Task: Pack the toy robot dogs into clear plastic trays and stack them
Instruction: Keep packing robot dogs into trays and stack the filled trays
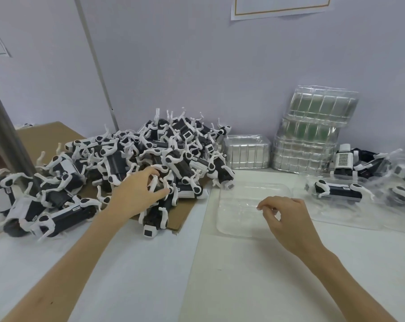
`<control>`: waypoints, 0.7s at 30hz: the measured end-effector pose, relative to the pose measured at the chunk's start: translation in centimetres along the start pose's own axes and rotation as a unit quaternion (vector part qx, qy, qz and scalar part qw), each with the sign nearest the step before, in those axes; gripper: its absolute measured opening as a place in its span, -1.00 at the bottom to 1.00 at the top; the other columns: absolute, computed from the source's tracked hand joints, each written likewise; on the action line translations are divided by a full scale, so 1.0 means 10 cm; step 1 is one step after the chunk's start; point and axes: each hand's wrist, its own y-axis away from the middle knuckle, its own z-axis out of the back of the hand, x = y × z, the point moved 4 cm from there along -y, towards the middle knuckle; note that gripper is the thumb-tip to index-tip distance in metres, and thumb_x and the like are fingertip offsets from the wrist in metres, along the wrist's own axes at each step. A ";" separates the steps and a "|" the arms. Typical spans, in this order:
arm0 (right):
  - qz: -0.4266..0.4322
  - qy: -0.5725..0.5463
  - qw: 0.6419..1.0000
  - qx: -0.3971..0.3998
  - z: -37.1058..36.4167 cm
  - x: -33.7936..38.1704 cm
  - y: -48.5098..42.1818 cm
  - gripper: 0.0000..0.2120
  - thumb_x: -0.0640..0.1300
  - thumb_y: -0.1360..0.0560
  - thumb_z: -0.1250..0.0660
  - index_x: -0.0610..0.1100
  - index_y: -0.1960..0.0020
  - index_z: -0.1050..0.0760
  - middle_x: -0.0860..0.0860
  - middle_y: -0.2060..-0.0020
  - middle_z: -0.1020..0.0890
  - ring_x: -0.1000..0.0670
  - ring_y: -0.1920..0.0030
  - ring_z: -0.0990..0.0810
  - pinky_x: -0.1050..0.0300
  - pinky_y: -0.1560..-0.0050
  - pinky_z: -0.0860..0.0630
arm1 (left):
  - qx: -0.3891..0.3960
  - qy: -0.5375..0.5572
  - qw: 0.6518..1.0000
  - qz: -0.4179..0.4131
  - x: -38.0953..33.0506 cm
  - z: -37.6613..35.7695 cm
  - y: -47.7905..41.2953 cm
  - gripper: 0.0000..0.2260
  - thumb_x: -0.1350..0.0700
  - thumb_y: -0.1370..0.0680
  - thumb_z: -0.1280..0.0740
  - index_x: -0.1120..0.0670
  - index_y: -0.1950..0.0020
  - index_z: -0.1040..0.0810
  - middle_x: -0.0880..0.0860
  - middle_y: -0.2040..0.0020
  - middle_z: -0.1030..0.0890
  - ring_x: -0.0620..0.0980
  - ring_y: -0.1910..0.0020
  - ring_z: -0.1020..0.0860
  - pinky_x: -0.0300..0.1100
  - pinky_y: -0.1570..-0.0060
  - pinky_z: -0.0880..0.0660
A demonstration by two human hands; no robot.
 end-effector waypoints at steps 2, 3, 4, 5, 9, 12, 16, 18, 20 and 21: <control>-0.002 -0.004 1.000 0.002 0.00 0.00 0.00 -0.79 -0.25 -0.53 -0.33 0.03 0.16 -0.60 0.19 0.20 -0.65 0.15 0.16 -0.56 0.19 -0.14 -0.20 | 0.013 0.027 1.000 -0.008 0.01 -0.02 0.01 -0.65 -0.11 -0.49 -0.44 -0.08 -0.19 -0.43 -0.04 0.01 -0.55 -0.07 0.16 -0.49 -0.12 0.16 -0.41; -0.002 -0.005 1.000 0.002 0.00 0.00 0.00 -0.79 -0.25 -0.54 -0.33 0.03 0.16 -0.60 0.19 0.20 -0.65 0.16 0.15 -0.56 0.20 -0.13 -0.19 | 0.004 0.050 0.999 -0.010 0.01 -0.01 0.00 -0.70 -0.05 -0.51 -0.44 -0.06 -0.15 -0.43 -0.02 0.01 -0.56 -0.06 0.16 -0.50 -0.11 0.14 -0.42; -0.003 -0.004 1.000 0.003 0.00 0.00 0.00 -0.79 -0.25 -0.54 -0.33 0.03 0.16 -0.60 0.20 0.20 -0.64 0.16 0.15 -0.56 0.23 -0.13 -0.18 | -0.007 0.083 0.997 -0.006 0.02 0.01 -0.01 -0.76 0.00 -0.53 -0.44 -0.03 -0.10 -0.45 -0.02 0.01 -0.58 -0.05 0.14 -0.52 -0.10 0.11 -0.44; -0.003 -0.004 1.000 0.004 0.01 -0.01 0.00 -0.79 -0.24 -0.54 -0.32 0.03 0.16 -0.60 0.20 0.20 -0.64 0.17 0.15 -0.56 0.27 -0.13 -0.18 | -0.011 0.124 0.992 0.005 0.02 0.03 -0.02 -0.81 0.03 -0.54 -0.43 -0.01 -0.05 -0.46 -0.02 0.02 -0.60 -0.04 0.13 -0.54 -0.10 0.10 -0.46; -0.005 -0.002 1.000 0.010 0.01 0.00 0.00 -0.80 -0.23 -0.54 -0.32 0.03 0.14 -0.61 0.20 0.20 -0.65 0.18 0.15 -0.56 0.40 -0.18 -0.13 | -0.034 0.346 0.932 0.102 0.12 0.19 -0.03 -0.86 0.09 -0.53 -0.44 0.02 0.01 -0.50 0.00 0.10 -0.69 -0.04 0.14 -0.62 -0.10 0.18 -0.49; -0.005 -0.004 1.000 0.010 0.01 0.00 0.00 -0.80 -0.23 -0.54 -0.31 0.03 0.14 -0.61 0.20 0.21 -0.64 0.21 0.15 -0.55 0.40 -0.17 -0.13 | -0.111 0.475 0.857 0.163 0.20 0.39 -0.06 -0.86 0.14 -0.59 -0.38 0.09 -0.10 -0.48 0.06 -0.04 -0.69 0.03 -0.09 -0.63 -0.09 0.01 -0.53; 0.003 0.002 1.000 0.001 0.00 0.00 0.00 -0.80 -0.24 -0.53 -0.32 0.03 0.13 -0.61 0.19 0.22 -0.64 0.19 0.14 -0.55 0.29 -0.18 -0.18 | -0.173 0.599 0.763 0.170 0.09 0.59 -0.02 -0.87 0.19 -0.62 -0.33 0.13 -0.13 -0.41 0.12 -0.14 -0.67 0.00 -0.13 -0.66 0.00 -0.08 -0.59; 0.015 0.020 1.000 -0.016 0.00 0.02 0.00 -0.81 -0.26 -0.52 -0.34 0.02 0.08 -0.62 0.18 0.18 -0.63 0.14 0.11 -0.55 0.18 -0.17 -0.20 | -0.183 0.648 0.721 0.165 -0.05 0.64 -0.01 -0.90 0.18 -0.61 -0.34 0.12 -0.05 -0.43 0.14 -0.13 -0.66 -0.02 -0.07 -0.68 0.01 -0.03 -0.62; 0.035 0.041 0.998 -0.045 0.02 0.06 0.00 -0.79 -0.27 -0.50 -0.38 0.00 -0.04 -0.61 0.18 0.12 -0.59 0.09 0.03 -0.54 0.16 -0.17 -0.18 | -0.167 0.714 0.658 0.170 -0.24 0.63 -0.02 -0.92 0.17 -0.61 -0.34 0.13 -0.01 -0.47 0.12 -0.07 -0.65 -0.01 -0.04 -0.67 0.03 -0.03 -0.64; 0.047 0.049 0.996 -0.062 0.04 0.09 0.01 -0.76 -0.27 -0.49 -0.40 -0.01 -0.09 -0.60 0.18 0.08 -0.57 0.08 -0.02 -0.54 0.17 -0.19 -0.17 | -0.155 0.753 0.613 0.181 -0.34 0.60 -0.01 -0.93 0.17 -0.61 -0.34 0.16 -0.02 -0.49 0.11 -0.04 -0.63 0.01 -0.03 -0.66 0.04 -0.05 -0.64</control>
